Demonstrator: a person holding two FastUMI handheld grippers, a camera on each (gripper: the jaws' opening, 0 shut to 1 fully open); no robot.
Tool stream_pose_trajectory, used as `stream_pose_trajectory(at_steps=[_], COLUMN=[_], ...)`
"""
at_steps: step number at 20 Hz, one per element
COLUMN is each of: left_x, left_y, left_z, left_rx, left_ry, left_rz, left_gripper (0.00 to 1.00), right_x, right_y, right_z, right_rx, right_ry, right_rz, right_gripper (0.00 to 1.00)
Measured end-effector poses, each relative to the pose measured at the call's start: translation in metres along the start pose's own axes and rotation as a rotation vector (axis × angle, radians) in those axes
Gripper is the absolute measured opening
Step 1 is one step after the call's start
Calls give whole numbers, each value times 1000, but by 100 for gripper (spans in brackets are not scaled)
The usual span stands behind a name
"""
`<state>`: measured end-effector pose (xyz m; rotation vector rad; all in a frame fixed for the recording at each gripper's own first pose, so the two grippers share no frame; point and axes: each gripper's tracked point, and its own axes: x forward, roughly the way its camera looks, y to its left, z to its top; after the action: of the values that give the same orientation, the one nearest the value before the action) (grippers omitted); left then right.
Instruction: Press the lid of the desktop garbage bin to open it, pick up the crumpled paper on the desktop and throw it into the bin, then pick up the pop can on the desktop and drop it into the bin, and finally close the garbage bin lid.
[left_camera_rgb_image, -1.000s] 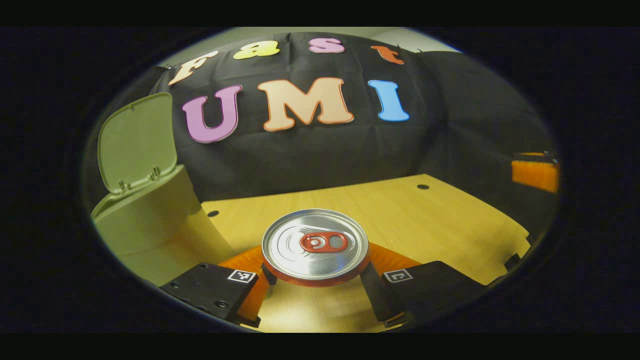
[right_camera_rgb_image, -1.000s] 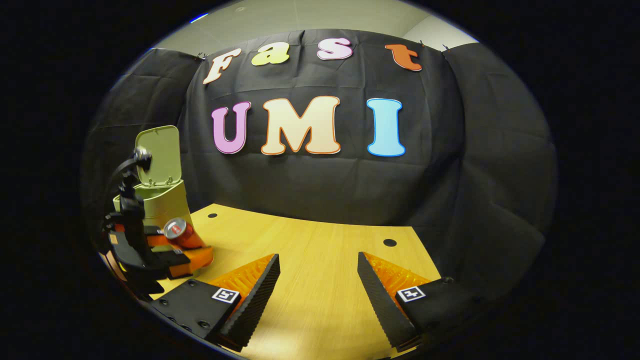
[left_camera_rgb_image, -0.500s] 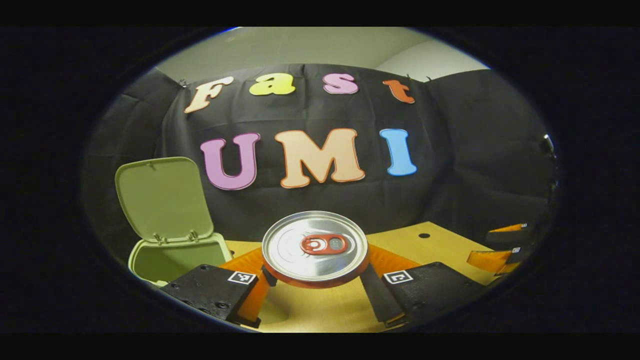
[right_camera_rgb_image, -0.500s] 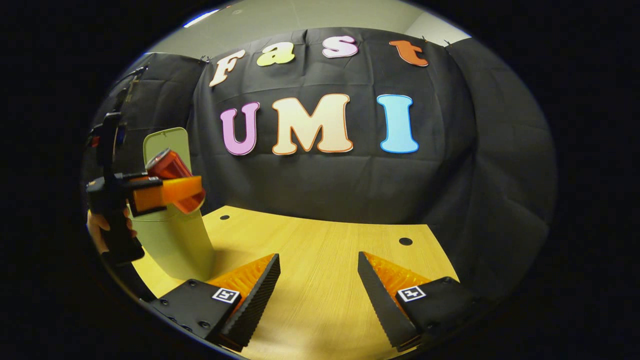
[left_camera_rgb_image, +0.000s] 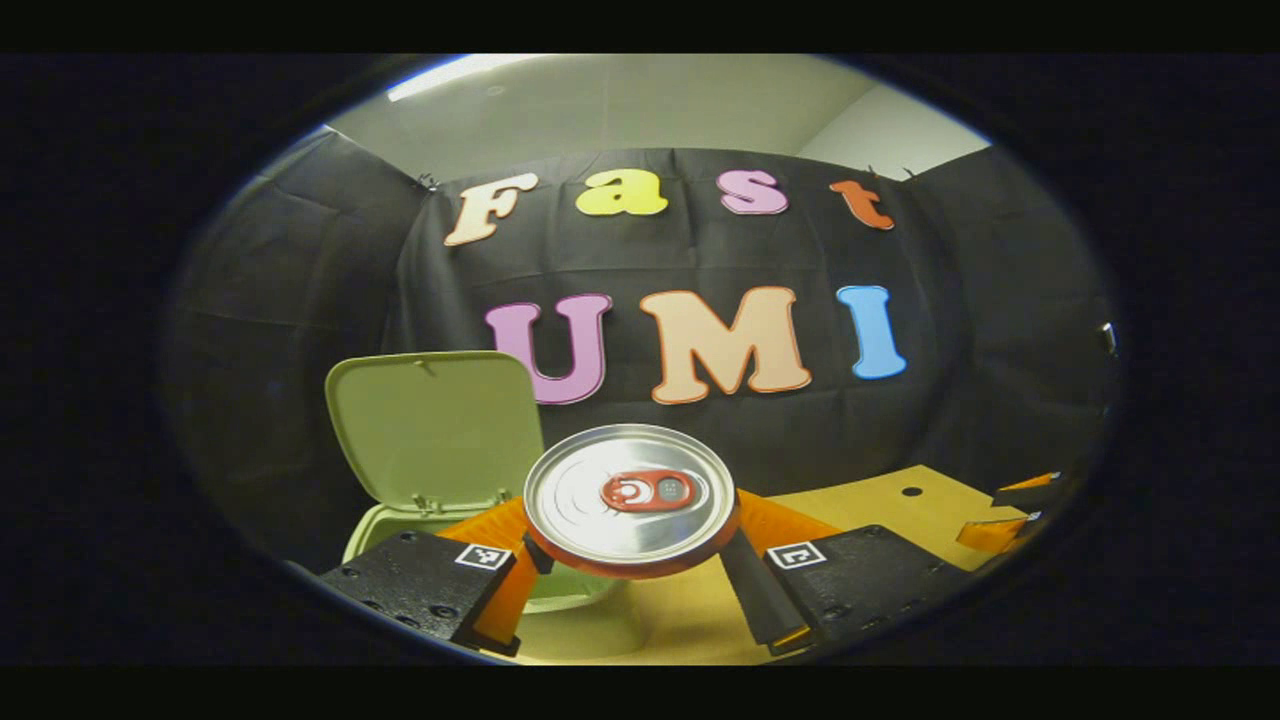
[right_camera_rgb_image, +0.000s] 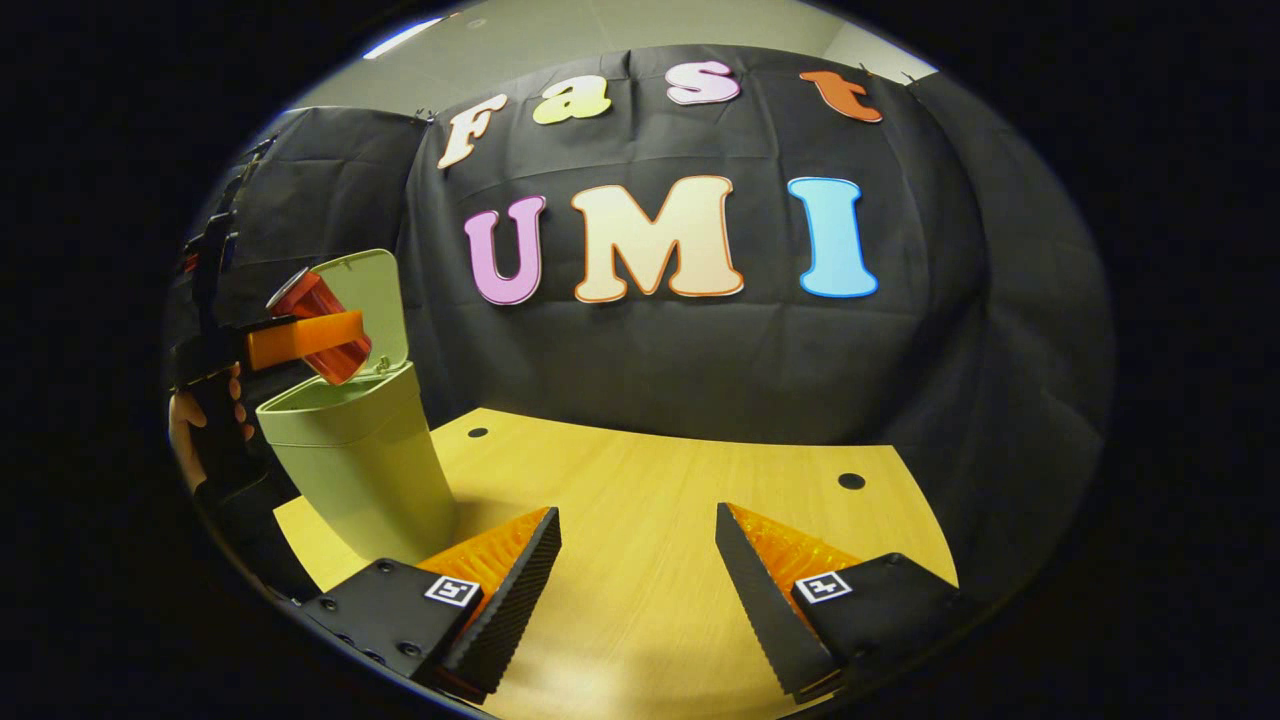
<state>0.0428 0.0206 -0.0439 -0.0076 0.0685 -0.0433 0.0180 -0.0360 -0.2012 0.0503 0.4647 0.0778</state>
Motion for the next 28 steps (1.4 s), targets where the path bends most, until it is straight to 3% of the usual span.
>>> stream_pose_trajectory(at_steps=[6, 10, 14, 24, 28], left_x=[-2, -5, 2, 38, 65], left_y=[55, 74, 93, 135, 151], left_z=[-35, -42, -12, 131, 145], left_rx=[-17, -41, -27, 54, 52], left_ry=[65, 75, 5, -243, -238], left_rz=[121, 150, 186, 203, 191], left_gripper=[77, 79, 93, 93, 91], right_x=[16, 22, 22, 23, 21], right_y=[31, 44, 50, 63, 59], right_z=[5, 8, 15, 15, 13], right_rx=[-38, -48, -53, -38, -9], right_ry=[4, 6, -15, -41, -47], right_rz=[60, 76, 70, 4, -47], right_gripper=[98, 98, 98, 98, 98])
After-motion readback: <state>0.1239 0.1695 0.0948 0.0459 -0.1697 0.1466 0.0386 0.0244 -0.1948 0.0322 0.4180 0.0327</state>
